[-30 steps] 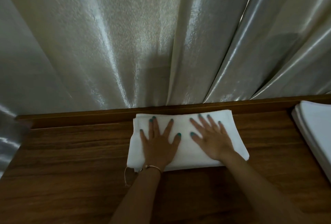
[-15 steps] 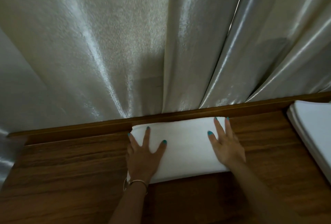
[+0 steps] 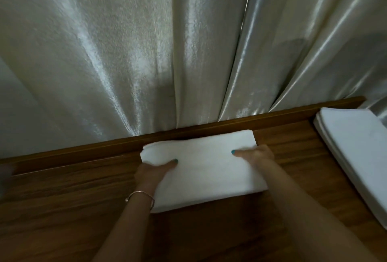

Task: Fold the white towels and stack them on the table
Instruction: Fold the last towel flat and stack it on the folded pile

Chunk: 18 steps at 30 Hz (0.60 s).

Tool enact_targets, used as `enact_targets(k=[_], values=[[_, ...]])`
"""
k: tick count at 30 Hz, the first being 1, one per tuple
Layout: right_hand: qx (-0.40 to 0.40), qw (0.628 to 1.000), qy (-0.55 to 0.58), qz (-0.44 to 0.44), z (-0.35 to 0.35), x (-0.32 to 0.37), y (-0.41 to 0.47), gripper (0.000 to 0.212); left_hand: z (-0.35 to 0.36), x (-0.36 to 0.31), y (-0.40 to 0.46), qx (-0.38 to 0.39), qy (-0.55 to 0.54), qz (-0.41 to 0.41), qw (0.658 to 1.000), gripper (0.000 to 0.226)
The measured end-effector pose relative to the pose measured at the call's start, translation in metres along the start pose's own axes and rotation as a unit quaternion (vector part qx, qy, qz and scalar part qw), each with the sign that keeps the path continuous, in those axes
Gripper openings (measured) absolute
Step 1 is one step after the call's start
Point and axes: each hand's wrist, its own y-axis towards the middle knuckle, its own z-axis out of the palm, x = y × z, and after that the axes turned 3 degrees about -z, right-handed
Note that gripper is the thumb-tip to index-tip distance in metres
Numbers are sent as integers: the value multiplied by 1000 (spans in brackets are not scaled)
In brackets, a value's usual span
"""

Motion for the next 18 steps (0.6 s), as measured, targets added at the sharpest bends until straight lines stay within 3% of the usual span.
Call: enact_targets(k=[2, 5, 9, 12, 15, 18], values=[[50, 998, 16, 24, -11, -2, -3, 102, -12, 2, -5, 90, -71, -30, 993, 67], [144, 989, 25, 38, -30, -14, -16, 92, -28, 8, -13, 212, -103, -98, 967, 62], [187, 975, 103, 56, -66, -37, -46, 74, -37, 13, -20, 284, -128, -152, 938, 73], [229, 956, 172, 61, -97, -48, -69, 66, -36, 5, -32, 329, -134, -193, 915, 67], [226, 942, 246, 39, -130, -52, -91, 58, -28, -27, -46, 365, -114, -154, 911, 57], [173, 932, 319, 13, -171, -57, -108, 50, -7, -85, -68, 403, -70, -79, 909, 51]])
